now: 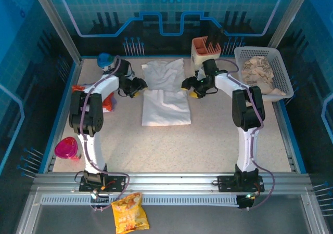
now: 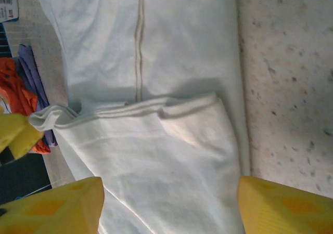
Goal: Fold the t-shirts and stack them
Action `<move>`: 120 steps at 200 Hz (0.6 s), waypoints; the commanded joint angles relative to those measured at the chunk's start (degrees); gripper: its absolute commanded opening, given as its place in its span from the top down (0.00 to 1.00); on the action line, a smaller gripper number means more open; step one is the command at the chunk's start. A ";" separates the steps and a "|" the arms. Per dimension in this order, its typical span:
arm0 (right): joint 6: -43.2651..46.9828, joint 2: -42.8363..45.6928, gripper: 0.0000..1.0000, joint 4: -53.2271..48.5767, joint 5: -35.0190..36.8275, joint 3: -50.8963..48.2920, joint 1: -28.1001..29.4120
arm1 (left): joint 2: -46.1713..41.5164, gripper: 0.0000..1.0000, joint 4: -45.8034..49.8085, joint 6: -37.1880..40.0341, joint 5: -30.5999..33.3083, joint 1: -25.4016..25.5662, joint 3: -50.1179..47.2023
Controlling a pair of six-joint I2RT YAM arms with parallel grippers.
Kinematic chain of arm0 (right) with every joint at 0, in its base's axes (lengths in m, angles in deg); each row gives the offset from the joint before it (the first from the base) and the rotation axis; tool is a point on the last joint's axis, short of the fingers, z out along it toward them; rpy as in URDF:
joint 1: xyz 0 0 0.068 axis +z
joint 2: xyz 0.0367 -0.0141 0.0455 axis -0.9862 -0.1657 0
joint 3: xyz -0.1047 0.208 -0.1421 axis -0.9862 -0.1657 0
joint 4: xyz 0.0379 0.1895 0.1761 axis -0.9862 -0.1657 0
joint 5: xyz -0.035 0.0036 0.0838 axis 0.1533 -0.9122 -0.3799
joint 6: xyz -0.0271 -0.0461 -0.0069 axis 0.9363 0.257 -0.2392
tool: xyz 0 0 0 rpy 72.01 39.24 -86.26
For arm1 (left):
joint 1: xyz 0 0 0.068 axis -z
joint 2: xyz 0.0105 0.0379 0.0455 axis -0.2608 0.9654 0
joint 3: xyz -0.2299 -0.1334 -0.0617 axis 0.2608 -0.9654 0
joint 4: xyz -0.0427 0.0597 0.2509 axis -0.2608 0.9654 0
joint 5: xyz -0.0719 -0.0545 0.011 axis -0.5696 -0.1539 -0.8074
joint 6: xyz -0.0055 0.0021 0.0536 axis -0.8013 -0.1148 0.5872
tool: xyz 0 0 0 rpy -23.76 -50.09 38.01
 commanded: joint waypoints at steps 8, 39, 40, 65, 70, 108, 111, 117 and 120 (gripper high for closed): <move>2.44 8.72 0.23 0.55 -2.22 -7.79 -0.10 | -9.57 0.48 0.42 0.25 -1.57 0.06 -4.29; 0.94 15.86 0.22 3.53 -3.58 -15.89 1.80 | -16.46 0.49 -5.44 -4.66 -5.85 2.94 -14.05; 0.85 16.11 0.22 3.56 -3.57 -16.10 1.89 | -16.56 0.50 -5.60 -4.93 -5.96 3.09 -14.41; -1.76 21.21 0.22 6.00 -3.76 -22.60 3.82 | -19.64 0.51 -7.01 -6.80 -7.98 6.89 -19.20; -1.83 21.93 0.22 5.52 -3.29 -23.56 4.24 | -20.46 0.50 -6.58 -6.49 -7.41 7.61 -20.39; -0.94 26.64 0.23 2.84 1.85 -31.86 5.04 | -27.63 0.44 -1.68 -1.52 -2.49 8.61 -30.05; -0.99 26.91 0.23 3.15 1.95 -32.48 5.08 | -28.16 0.43 -1.25 -1.08 -2.10 8.61 -30.71; -1.03 27.21 0.22 3.73 1.95 -33.58 5.15 | -29.13 0.42 -0.47 -0.19 -1.33 8.61 -32.07; -0.94 27.31 0.22 3.77 1.98 -33.96 5.21 | -29.54 0.42 -0.18 0.27 -0.82 8.63 -32.77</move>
